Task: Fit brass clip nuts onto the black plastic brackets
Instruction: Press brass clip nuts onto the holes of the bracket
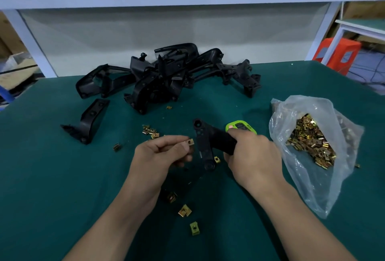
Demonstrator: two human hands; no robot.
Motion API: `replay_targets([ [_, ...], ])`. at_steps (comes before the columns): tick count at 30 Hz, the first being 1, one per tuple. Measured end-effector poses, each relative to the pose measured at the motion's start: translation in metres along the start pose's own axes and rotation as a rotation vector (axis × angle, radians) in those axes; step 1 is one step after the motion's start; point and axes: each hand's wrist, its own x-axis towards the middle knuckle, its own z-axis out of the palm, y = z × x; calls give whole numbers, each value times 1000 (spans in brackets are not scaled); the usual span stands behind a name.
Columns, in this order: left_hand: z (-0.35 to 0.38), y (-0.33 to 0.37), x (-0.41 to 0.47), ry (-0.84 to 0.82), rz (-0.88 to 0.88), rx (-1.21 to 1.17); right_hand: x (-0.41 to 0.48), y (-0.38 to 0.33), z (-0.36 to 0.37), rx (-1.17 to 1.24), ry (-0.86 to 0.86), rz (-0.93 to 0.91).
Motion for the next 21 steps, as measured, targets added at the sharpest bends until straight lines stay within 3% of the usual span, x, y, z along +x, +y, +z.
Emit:
replay_targets([
  [21, 3, 1, 0, 64, -51, -96, -5, -15, -17, -124, -111, -7],
])
